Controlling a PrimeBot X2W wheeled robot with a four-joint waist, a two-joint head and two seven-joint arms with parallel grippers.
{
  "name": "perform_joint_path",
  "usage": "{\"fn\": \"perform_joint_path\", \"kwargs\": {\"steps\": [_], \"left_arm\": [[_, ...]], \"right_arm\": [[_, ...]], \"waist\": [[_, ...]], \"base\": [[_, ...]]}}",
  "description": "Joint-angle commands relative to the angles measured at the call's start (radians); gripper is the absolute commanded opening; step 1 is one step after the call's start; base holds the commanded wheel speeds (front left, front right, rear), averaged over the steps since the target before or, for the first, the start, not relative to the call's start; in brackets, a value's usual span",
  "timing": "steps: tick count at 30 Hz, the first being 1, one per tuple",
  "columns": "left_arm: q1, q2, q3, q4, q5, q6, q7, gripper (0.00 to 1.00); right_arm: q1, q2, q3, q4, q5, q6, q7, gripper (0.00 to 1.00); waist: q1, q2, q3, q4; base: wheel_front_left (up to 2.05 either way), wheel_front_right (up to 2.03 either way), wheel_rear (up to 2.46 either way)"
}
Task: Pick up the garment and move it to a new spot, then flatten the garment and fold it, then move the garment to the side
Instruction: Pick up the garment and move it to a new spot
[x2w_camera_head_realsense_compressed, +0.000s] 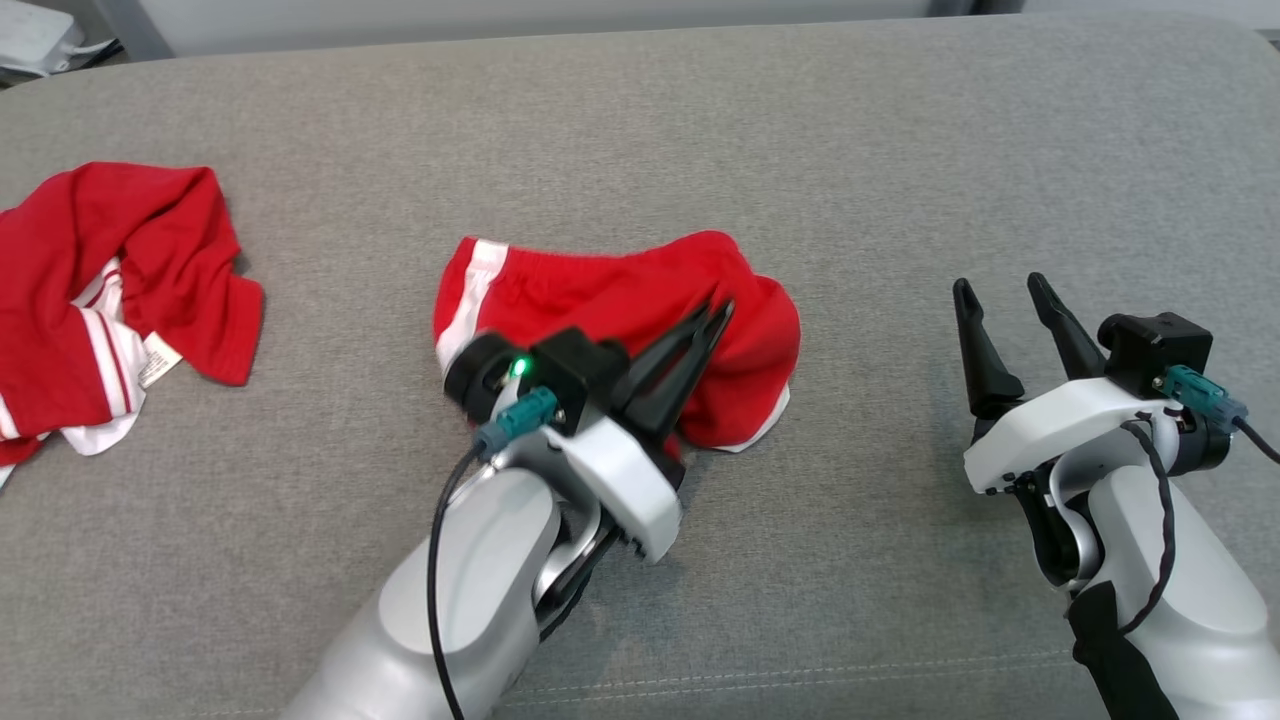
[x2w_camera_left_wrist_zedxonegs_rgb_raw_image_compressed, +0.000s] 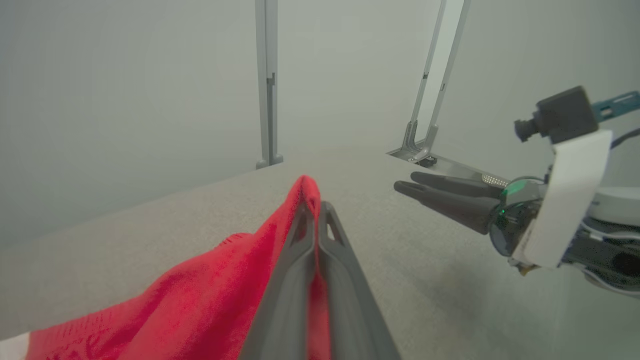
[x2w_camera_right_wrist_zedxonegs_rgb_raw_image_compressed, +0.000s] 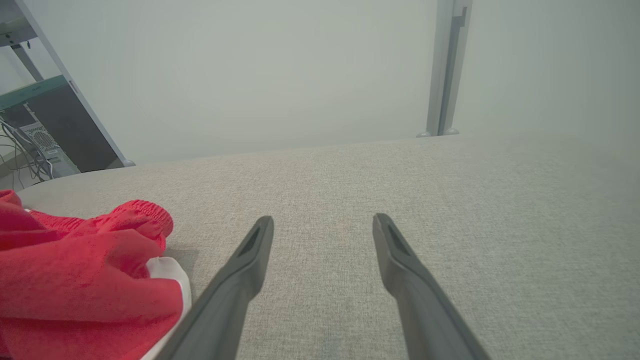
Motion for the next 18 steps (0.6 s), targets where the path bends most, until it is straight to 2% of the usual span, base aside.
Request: {"fn": "perform_joint_path", "kwargs": {"steps": [1, 2, 3, 7, 11, 18], "left_arm": [[0.005, 0.025, 0.008, 0.023, -0.022, -0.004, -0.005, 0.29], [0.010, 0.025, -0.011, 0.060, -0.028, -0.004, -0.005, 0.78], [0.015, 0.025, -0.023, 0.086, -0.041, -0.005, -0.005, 1.00], [0.037, 0.025, -0.019, 0.135, -0.058, -0.001, -0.005, 1.00], [0.072, 0.025, 0.028, 0.124, -0.036, 0.014, -0.005, 1.00], [0.172, 0.035, 0.196, 0.063, 0.028, 0.042, -0.005, 1.00]], "right_arm": [[0.006, 0.014, 0.023, -0.017, 0.007, 0.004, -0.013, 1.00], [0.005, 0.015, 0.025, -0.016, 0.009, 0.004, -0.013, 1.00], [0.006, 0.015, 0.026, -0.016, 0.012, 0.004, -0.013, 1.00], [0.009, 0.008, 0.026, -0.020, 0.021, 0.004, -0.013, 1.00], [0.014, 0.001, 0.033, -0.032, 0.027, 0.004, -0.013, 1.00], [0.003, 0.007, 0.120, -0.060, 0.056, 0.004, -0.013, 1.00]], "waist": [[0.0000, 0.0000, -0.001, -0.019], [0.0000, 0.0000, -0.002, -0.024], [0.0000, 0.0000, -0.002, -0.026], [0.0000, 0.0000, -0.017, -0.021], [0.0000, 0.0000, -0.043, 0.006], [0.0000, 0.0000, -0.087, 0.076]], "base": [[0.00, 0.00, 0.00], [0.00, 0.00, 0.00], [0.00, 0.00, 0.00], [0.00, 0.00, 0.00], [0.00, 0.00, 0.00], [0.00, 0.00, 0.00]]}}
